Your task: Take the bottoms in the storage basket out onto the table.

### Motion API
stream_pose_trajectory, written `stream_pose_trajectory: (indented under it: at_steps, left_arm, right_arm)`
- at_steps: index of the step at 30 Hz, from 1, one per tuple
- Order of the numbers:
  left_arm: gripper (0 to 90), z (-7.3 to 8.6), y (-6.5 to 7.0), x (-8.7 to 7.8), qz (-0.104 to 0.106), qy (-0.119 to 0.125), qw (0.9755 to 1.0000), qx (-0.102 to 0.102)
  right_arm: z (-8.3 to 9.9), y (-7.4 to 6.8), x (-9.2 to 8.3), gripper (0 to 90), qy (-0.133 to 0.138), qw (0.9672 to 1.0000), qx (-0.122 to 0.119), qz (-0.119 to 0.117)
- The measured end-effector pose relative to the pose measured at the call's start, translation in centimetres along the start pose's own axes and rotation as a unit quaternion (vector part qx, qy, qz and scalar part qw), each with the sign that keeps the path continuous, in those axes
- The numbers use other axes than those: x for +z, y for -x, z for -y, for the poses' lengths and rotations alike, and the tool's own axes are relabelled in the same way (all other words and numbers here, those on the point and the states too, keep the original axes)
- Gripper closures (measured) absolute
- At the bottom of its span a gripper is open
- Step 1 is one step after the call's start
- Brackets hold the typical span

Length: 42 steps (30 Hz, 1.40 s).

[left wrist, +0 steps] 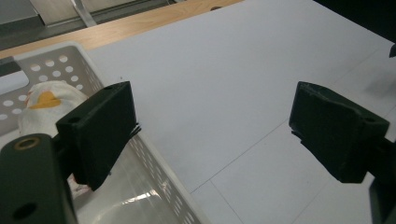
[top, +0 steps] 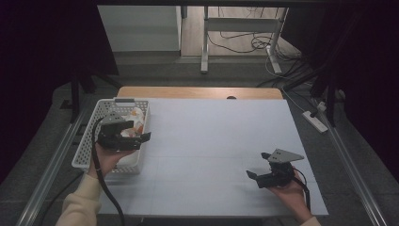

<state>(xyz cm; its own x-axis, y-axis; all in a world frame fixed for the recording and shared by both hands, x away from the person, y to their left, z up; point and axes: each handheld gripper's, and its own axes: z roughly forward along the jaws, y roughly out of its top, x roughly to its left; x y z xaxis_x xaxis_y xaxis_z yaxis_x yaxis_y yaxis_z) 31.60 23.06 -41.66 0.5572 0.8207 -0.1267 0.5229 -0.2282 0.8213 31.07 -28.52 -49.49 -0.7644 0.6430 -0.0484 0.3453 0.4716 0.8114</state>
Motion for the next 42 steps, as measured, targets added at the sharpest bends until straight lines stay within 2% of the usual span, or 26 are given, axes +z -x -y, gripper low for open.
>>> stream_pose_trajectory:
  at_steps: [22, 23, 24, 31, 42]
  left_arm:
    - [13.9, -0.4, -2.7, 1.2, -0.022, -0.003, 0.9994, -0.026]
    - [13.9, -0.6, -2.9, 1.1, -0.032, -0.004, 0.9992, -0.023]
    - [13.9, -0.6, -3.1, 1.0, -0.033, -0.003, 0.9991, -0.024]
    - [14.0, -1.3, -4.1, 1.0, -0.03, 0.01, 0.9989, -0.036]
    - [14.0, -1.5, -5.6, 1.4, -0.032, 0.008, 0.9984, -0.046]
  right_arm:
    - [0.1, 0.0, 0.2, 7.5, -0.004, 1.0, 0.0, 0.0]
    - [0.1, 0.0, 0.2, 7.5, -0.005, 1.0, 0.0, 0.0]
    - [0.1, 0.0, 0.1, 7.5, -0.005, 1.0, 0.0, 0.0]
    - [0.1, 0.0, 0.2, 7.5, -0.007, 1.0, 0.0, 0.001]
    - [0.2, 0.1, 0.2, 7.6, -0.007, 1.0, 0.003, 0.003]
